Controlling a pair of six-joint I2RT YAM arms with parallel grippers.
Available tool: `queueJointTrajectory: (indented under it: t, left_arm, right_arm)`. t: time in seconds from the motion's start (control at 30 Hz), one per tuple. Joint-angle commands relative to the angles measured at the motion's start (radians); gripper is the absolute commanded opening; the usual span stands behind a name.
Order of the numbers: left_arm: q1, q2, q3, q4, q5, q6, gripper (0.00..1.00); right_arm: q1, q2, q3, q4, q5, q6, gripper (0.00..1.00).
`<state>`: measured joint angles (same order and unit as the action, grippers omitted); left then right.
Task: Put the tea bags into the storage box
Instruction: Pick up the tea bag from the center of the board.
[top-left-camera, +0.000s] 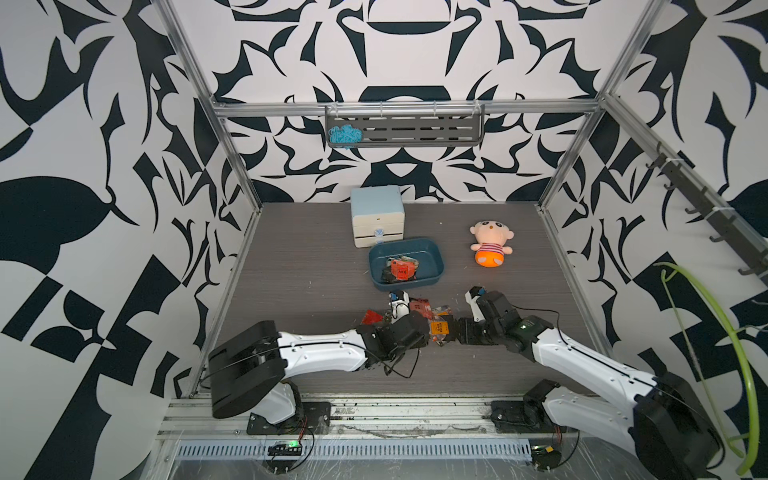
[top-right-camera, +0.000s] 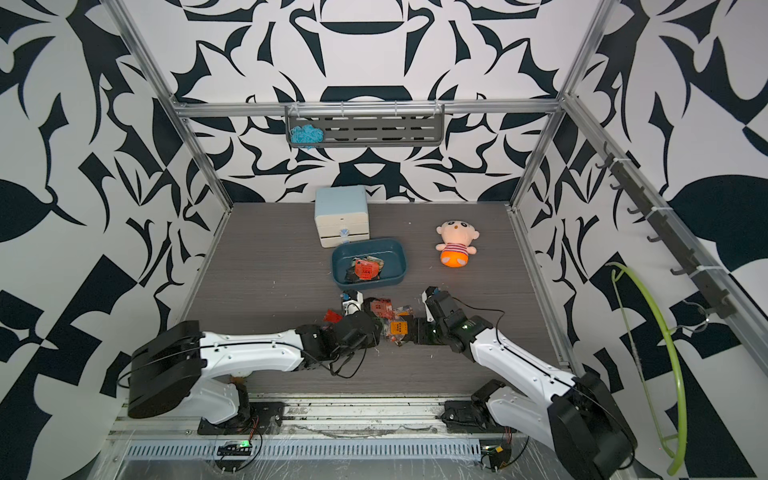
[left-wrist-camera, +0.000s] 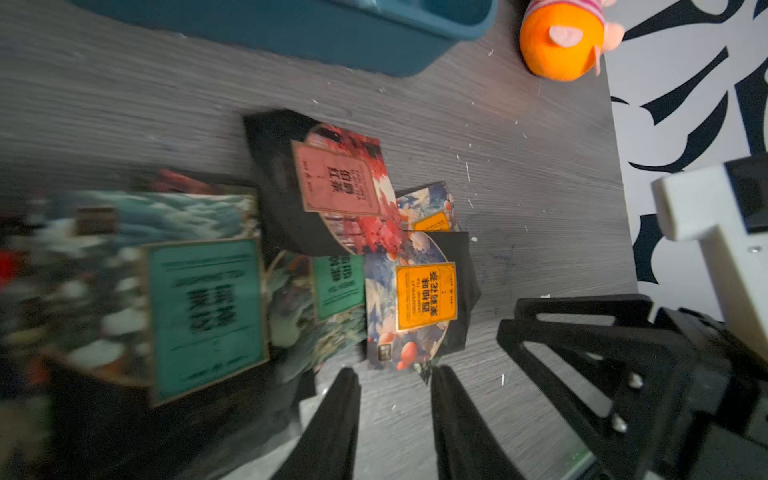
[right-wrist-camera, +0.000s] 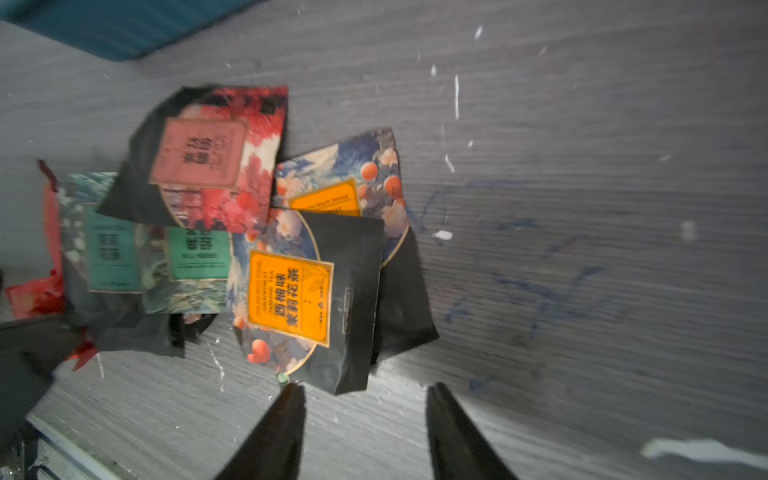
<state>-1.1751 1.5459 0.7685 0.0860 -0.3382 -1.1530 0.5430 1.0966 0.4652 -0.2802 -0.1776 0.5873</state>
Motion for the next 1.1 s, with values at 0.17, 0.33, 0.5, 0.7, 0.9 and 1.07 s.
queueJointTrajectory:
  t: [0.17,0.33,0.5,0.7,0.9,1.07]
  left_arm:
    - [0.062,0.145,0.026,0.141,0.192,-0.047,0.29]
    - [0.072,0.188,0.034,0.147,0.224,-0.050,0.29]
    - [0.077,0.205,0.034,0.149,0.227,-0.062,0.29]
    - [0.078,0.223,0.037,0.143,0.235,-0.066,0.29]
    - [0.078,0.223,0.034,0.143,0.237,-0.068,0.28]
    - [0.078,0.226,0.034,0.143,0.242,-0.068,0.28]
  right_arm:
    - [-0.017,0.085,-0.006,0.194,-0.073,0.060,0.36]
    - [-0.022,0.119,0.016,0.185,-0.051,0.047,0.34]
    - [-0.025,0.142,0.029,0.176,-0.032,0.035,0.34]
    - [-0.025,0.164,0.033,0.189,-0.041,0.030,0.33]
    - [-0.025,0.183,0.036,0.194,-0.050,0.031,0.29]
    - [-0.025,0.166,0.040,0.193,-0.083,0.040,0.19]
